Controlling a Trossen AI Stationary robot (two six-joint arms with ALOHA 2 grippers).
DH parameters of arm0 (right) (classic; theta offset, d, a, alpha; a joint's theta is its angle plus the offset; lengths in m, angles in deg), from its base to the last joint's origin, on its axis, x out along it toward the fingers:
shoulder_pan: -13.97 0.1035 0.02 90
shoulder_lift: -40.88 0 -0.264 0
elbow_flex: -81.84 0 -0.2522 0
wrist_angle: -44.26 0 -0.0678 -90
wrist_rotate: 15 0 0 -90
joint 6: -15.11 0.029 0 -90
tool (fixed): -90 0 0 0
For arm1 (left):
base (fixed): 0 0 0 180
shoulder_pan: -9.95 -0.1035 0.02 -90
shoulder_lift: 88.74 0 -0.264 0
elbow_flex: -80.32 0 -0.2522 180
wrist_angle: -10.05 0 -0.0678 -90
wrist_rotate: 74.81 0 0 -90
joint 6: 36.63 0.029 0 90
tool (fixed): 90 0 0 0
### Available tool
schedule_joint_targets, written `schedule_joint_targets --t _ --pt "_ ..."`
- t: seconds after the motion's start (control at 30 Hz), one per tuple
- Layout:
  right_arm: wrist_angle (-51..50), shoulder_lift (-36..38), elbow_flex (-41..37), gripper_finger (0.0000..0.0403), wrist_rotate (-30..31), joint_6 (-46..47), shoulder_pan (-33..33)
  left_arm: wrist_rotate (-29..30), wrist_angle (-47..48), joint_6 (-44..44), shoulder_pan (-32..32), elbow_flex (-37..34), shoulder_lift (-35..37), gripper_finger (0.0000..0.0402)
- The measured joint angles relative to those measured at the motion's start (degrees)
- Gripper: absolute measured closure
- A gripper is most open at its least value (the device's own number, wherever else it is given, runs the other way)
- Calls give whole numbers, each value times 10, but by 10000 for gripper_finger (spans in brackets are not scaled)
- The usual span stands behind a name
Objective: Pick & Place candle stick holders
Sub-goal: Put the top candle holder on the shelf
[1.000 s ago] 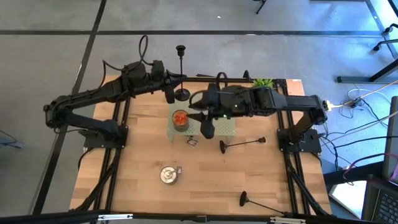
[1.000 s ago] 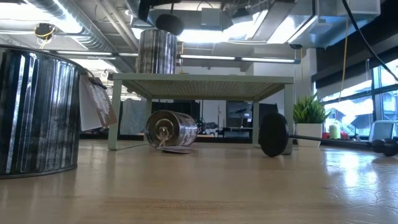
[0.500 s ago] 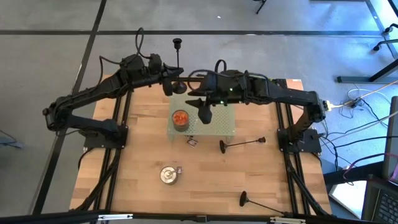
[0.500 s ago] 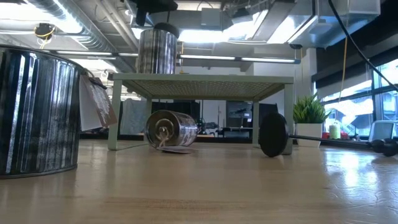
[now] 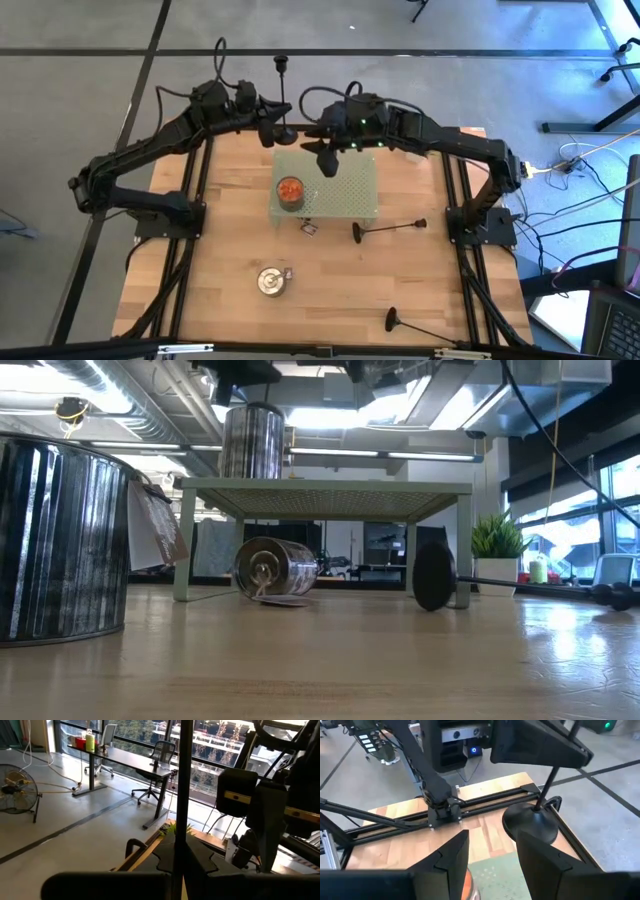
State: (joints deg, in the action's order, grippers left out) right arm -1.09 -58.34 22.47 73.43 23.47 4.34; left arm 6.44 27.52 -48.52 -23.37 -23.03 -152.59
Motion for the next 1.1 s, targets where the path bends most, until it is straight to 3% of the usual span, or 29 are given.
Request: schedule_joint_targets --t 0.77,1.1 --pt "149 -1 0 234 -190 58 -163 -13 8 37 -21 0 0 392" --pt "190 -54 0 234 -305 83 -202 -13 9 20 -21 0 0 392"
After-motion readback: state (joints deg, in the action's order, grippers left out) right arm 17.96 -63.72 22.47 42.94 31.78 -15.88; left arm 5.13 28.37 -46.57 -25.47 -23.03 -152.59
